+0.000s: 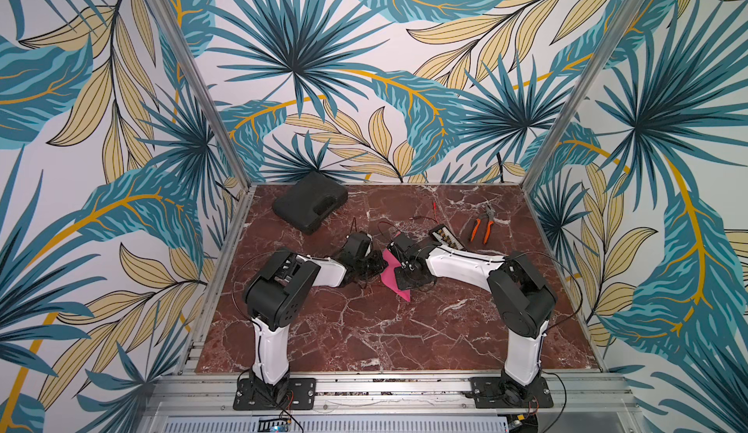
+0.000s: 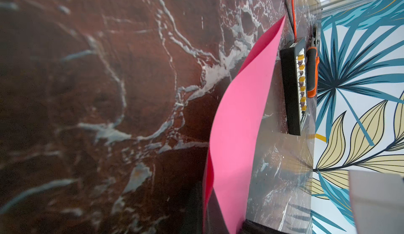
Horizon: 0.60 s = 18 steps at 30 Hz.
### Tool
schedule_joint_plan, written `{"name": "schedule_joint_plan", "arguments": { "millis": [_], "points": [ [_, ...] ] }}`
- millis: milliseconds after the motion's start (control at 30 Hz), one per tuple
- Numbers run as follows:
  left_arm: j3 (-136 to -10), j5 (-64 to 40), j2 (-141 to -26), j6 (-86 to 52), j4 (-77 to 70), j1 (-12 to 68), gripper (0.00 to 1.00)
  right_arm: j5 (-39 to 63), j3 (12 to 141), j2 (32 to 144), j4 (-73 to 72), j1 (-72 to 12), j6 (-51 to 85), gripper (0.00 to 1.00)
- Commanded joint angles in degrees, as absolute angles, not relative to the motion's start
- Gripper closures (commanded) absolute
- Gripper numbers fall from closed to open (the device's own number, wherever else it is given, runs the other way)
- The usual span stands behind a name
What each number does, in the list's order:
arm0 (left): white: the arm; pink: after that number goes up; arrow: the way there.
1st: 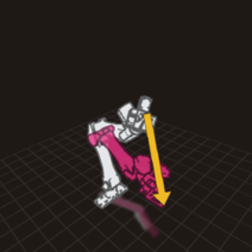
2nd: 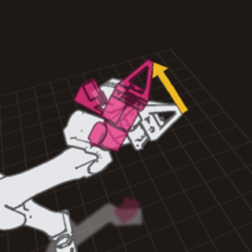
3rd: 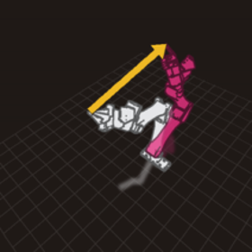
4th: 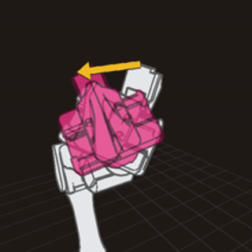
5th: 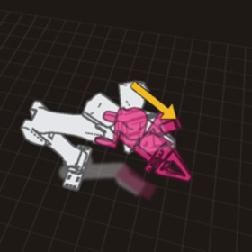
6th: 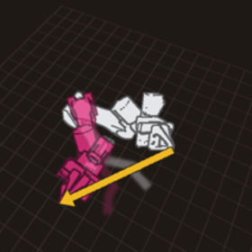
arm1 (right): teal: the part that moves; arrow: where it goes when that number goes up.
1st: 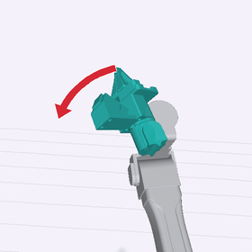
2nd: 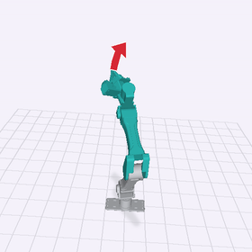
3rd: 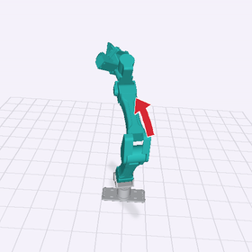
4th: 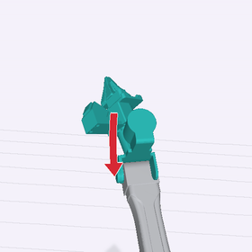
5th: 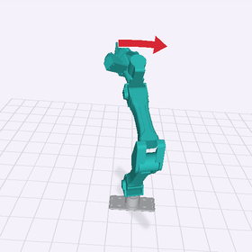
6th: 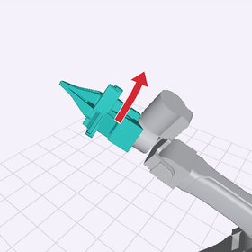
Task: Fold the square paper diagonally
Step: Fold the paper at the center of the board.
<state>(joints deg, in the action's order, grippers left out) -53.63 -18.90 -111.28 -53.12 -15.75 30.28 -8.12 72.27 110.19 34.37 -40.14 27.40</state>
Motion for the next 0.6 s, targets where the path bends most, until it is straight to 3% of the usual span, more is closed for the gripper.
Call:
{"name": "schedule_joint_plan", "arguments": {
  "millis": [0,567],
  "points": [
    [-52.0,-16.52,-112.94,-52.29,-14.21,29.53,1.0,-7.55,70.7,108.79,38.23,-40.64,28.04,0.85],
    [-51.37,-16.31,-113.29,-52.73,-14.22,29.05,1.0,-6.16,66.82,106.79,38.85,-43.95,30.5,0.87]
  ]
}}
